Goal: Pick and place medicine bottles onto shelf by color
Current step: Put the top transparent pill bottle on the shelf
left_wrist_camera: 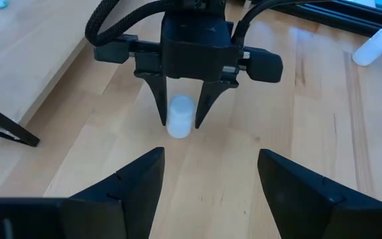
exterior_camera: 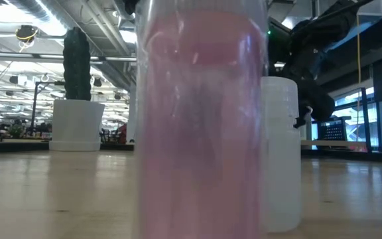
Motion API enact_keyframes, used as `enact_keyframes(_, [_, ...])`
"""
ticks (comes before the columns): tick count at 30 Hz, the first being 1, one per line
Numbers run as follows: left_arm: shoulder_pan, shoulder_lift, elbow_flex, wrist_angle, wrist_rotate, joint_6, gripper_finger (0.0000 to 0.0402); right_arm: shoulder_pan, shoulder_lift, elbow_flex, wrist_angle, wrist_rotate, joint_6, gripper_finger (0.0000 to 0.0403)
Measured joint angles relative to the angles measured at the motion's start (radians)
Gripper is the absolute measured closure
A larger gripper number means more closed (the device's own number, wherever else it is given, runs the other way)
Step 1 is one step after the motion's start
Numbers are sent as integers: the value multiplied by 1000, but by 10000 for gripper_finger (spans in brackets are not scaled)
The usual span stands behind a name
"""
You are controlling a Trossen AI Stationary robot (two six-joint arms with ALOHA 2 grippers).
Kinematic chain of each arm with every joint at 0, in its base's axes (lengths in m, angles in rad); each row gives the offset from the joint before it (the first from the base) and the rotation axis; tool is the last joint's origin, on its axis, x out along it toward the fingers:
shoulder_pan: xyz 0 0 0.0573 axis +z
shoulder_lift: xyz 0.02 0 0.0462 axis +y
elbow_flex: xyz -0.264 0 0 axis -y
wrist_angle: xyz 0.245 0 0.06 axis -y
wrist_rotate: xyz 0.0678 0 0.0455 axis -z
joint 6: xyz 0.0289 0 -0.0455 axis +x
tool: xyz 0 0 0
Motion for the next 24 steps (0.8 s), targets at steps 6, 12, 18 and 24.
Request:
enact_keyframes(6, [0,0,0,0,0,0,166,0,-9,0,-4,0,53,254])
enact_keyframes(12, [0,0,0,0,0,0,166,-4,-43,93,-186,15,129,238])
enact_keyframes(18, [0,0,0,0,0,0,166,-52,-58,258,-430,55,126,240])
enact_keyframes(24, [0,0,0,0,0,4,166,-155,-57,404,-565,73,91,239])
